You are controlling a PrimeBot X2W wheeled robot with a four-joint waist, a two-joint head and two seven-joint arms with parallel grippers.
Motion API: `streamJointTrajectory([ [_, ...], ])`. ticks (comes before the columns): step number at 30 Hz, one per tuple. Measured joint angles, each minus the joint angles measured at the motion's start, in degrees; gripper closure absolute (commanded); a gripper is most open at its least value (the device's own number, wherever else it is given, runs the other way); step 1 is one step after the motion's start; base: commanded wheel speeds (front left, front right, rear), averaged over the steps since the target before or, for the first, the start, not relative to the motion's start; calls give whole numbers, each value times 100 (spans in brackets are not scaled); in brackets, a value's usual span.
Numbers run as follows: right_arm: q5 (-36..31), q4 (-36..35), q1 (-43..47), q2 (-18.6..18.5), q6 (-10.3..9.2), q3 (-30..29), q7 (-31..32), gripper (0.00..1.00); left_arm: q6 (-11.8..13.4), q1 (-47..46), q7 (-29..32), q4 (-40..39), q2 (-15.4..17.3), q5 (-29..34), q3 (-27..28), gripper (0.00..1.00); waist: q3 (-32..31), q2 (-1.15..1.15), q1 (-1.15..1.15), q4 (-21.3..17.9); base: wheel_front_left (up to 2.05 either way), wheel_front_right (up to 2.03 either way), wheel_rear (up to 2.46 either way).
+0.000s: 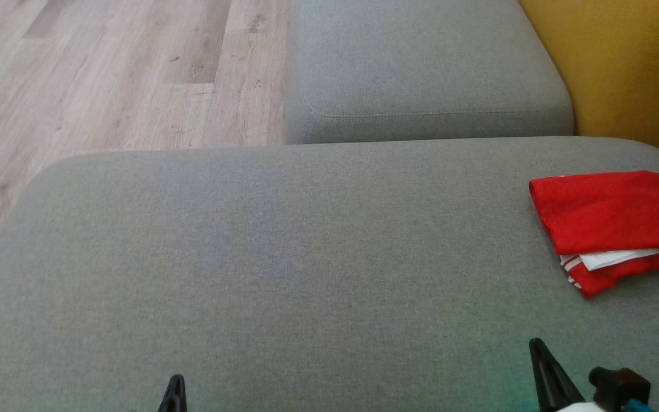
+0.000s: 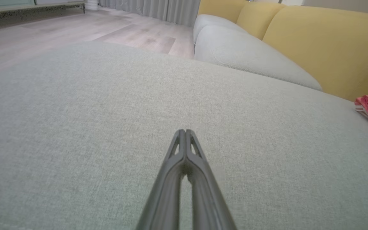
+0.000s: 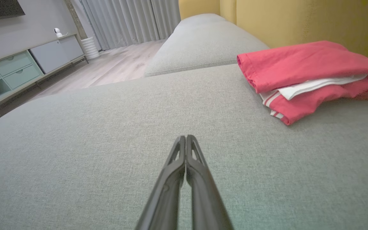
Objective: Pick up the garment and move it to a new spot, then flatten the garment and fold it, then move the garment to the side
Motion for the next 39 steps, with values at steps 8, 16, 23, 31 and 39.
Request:
streamJointTrajectory([
  [8, 532, 24, 45, 0, 0, -33, 79, 100, -113, 14, 130, 36, -76, -354, 136, 100, 55, 0, 1, -20, 0, 0, 0],
  [16, 1123, 26, -75, 0, 0, -101, 154, 100, -301, -8, 260, 57, -185, -740, 392, 100, 114, 0, 1, -42, 0, 0, 0],
  [23, 1583, 27, -123, 0, 0, -143, 230, 100, -415, -118, 368, 79, -256, -1037, 588, 100, 160, 0, 1, -59, 0, 0, 0],
  [31, 2041, 32, -241, 1, 0, -216, 298, 100, -544, -150, 498, 98, -347, -1334, 779, 100, 206, 0, 1, -76, 0, 0, 0],
  [39, 2568, 35, -335, 1, 0, -272, 358, 100, -665, -260, 606, 100, -421, -1673, 1001, 100, 260, 0, 1, -96, 0, 0, 0],
])
